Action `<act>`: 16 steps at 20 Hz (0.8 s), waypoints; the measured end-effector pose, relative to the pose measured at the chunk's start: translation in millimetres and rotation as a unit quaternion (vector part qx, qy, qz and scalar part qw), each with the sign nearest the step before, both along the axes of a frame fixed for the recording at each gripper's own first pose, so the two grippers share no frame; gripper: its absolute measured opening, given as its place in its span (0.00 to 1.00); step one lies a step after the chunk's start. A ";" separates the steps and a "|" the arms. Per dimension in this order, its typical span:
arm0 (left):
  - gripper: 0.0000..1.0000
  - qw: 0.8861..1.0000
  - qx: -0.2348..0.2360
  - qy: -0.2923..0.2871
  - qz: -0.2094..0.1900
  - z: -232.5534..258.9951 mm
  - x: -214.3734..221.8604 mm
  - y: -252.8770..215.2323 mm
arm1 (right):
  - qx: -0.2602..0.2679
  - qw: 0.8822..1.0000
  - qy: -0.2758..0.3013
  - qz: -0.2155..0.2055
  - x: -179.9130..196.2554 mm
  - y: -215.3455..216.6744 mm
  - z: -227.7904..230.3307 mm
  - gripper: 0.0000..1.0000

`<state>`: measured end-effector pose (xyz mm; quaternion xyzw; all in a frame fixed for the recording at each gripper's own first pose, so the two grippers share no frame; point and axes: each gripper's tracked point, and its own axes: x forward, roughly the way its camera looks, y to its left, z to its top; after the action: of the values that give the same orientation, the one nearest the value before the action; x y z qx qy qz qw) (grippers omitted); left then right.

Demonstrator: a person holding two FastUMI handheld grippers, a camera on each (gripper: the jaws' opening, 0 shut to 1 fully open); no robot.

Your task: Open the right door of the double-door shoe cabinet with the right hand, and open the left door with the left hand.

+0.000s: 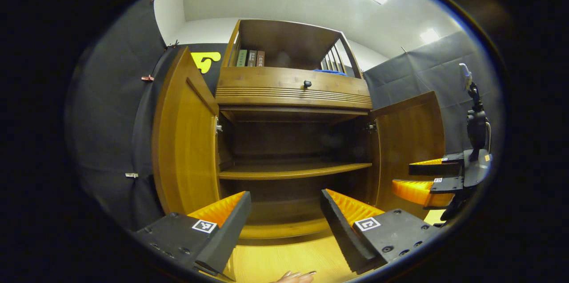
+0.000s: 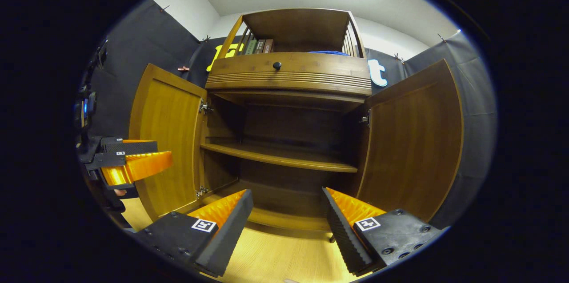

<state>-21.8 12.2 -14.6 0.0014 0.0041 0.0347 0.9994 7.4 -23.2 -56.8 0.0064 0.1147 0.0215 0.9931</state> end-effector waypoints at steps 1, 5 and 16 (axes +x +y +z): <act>0.99 1.000 -0.004 0.004 -0.004 -3.5 2.9 -1.6 | 0.002 1.000 -0.001 -0.002 0.8 -0.6 0.1 0.97; 0.98 1.000 -0.007 0.011 0.002 -7.6 9.9 2.3 | 0.017 1.000 -0.003 -0.001 7.1 3.6 0.7 0.97; 0.99 1.000 -0.007 0.008 0.015 -7.1 14.6 7.5 | 0.018 1.000 -0.005 0.010 15.3 5.3 0.2 0.97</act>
<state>-7.2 19.7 -21.8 -0.0057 0.0127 0.0501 0.9986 22.6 -17.9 -56.6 0.0230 0.1093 0.0330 0.9932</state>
